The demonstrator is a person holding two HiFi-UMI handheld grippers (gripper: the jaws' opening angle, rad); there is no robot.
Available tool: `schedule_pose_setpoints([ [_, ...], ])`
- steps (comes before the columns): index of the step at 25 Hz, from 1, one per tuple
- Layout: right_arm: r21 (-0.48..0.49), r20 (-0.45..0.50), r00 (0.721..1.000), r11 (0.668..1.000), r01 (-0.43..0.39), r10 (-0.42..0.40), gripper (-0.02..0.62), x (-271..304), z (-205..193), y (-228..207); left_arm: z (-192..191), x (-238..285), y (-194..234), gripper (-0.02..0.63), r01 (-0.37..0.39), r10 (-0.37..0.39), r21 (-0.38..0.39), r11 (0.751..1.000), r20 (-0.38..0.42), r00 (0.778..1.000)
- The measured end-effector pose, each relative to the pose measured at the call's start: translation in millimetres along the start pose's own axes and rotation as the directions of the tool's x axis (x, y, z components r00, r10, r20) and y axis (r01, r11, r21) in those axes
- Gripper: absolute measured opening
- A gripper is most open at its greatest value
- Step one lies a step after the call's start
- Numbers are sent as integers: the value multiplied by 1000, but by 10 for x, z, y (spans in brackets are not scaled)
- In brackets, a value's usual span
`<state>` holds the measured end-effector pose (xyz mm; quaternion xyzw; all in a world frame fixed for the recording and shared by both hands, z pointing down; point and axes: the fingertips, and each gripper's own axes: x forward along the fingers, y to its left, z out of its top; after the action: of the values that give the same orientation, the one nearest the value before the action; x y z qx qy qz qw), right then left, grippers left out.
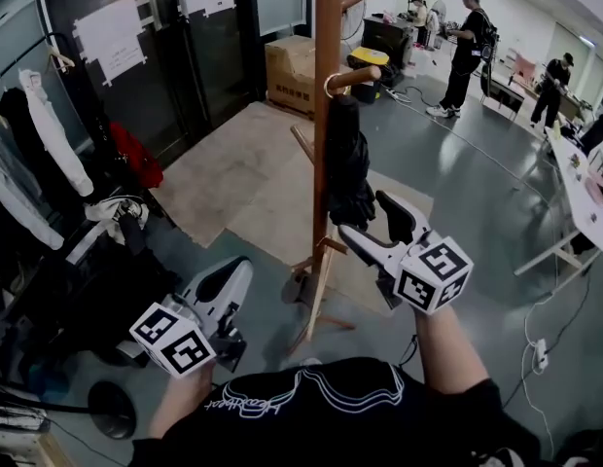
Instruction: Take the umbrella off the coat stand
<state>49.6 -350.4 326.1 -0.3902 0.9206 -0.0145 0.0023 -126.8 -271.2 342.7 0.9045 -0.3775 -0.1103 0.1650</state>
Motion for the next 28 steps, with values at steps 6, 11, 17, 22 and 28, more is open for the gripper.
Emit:
schedule_pose_setpoints([
  [6, -14, -14, 1000, 1000, -8, 8, 385, 281, -7, -216, 99, 58, 181, 6, -38, 38, 10, 999, 13, 999],
  [11, -31, -29, 1000, 999, -10, 9, 383, 469, -55, -339, 155, 62, 292, 6, -65, 64, 23, 998, 27, 998],
  [17, -36, -55, 998, 999, -8, 6, 366, 611, -129, -419, 198, 94, 383, 6, -76, 75, 28, 997, 36, 997],
  [22, -36, -55, 998, 999, -5, 3, 321, 658, -186, -464, 181, 140, 453, 6, -77, 76, 27, 997, 37, 996],
  [28, -51, -57, 998, 999, -3, 0, 285, 671, -205, -479, 188, 135, 504, 6, -81, 80, 26, 996, 46, 996],
])
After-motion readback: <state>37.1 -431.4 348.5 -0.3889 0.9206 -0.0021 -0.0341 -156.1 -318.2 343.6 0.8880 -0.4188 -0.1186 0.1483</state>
